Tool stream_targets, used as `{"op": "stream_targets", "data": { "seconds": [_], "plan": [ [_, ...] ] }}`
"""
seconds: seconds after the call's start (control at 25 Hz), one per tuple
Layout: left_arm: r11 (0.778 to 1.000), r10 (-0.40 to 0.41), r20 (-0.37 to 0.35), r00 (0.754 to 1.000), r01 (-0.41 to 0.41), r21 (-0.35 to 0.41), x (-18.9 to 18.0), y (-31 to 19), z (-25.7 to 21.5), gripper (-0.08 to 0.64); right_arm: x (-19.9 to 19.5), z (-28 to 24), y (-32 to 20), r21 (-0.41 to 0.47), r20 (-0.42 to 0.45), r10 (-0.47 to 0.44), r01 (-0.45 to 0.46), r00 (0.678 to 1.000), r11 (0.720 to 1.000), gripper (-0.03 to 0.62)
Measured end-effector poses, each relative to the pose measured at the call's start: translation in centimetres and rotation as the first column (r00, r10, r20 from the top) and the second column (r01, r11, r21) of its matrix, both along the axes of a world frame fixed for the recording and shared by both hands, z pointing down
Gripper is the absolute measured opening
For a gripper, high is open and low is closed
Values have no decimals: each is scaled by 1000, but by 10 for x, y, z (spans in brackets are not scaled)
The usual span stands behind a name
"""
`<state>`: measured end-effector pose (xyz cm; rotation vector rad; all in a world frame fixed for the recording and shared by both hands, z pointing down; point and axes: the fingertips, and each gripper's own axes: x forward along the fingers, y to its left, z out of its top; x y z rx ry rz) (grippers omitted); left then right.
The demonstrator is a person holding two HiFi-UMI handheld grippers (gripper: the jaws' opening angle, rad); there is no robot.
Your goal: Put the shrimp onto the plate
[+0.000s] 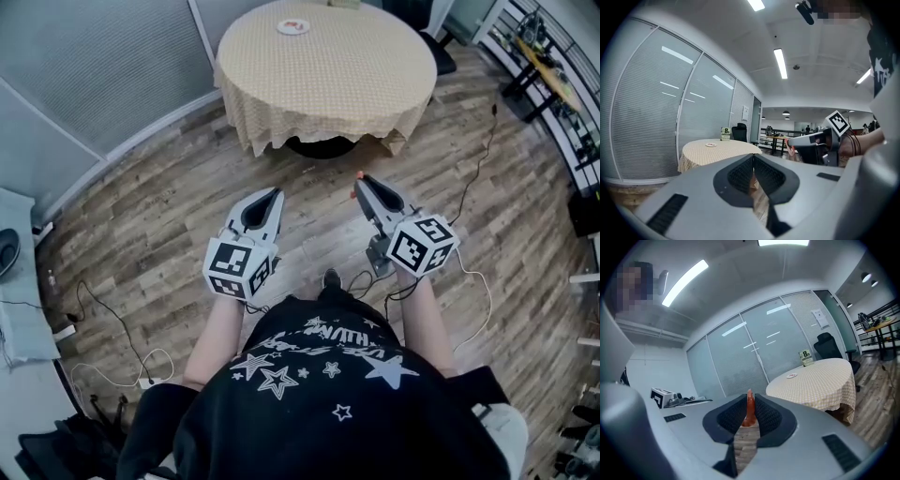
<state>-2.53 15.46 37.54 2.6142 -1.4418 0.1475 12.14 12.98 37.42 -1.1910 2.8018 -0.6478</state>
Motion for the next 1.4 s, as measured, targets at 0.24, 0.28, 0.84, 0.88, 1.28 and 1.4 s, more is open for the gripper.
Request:
{"op": "stream_targets", "data": {
  "seconds": [0.24,0.28,0.84,0.88,1.28,1.4],
  "plan": [
    [1000,6,4,1000,-6,-11,-25,13,5,9,-16,8,10,-25,21,29,-29,999,999,55],
    [1000,9,6,1000,-9,-12,-29,14,6,9,-19,9,12,-29,21,31,-31,999,999,55],
    [1000,7,27,1000,-6,-24,-40,8,20,9,-32,26,-1,-57,24,9,-8,1000,998,55],
    [1000,2,27,1000,-1,-22,-39,5,20,9,-32,27,-7,-59,32,7,-5,999,998,55],
    [999,-38,43,998,39,-35,-33,-55,22,9,-21,32,-82,-80,77,-4,10,997,997,55],
    [998,-37,53,998,39,-44,-29,-77,26,9,-15,36,-109,-89,83,6,1,997,996,55]
  ]
}}
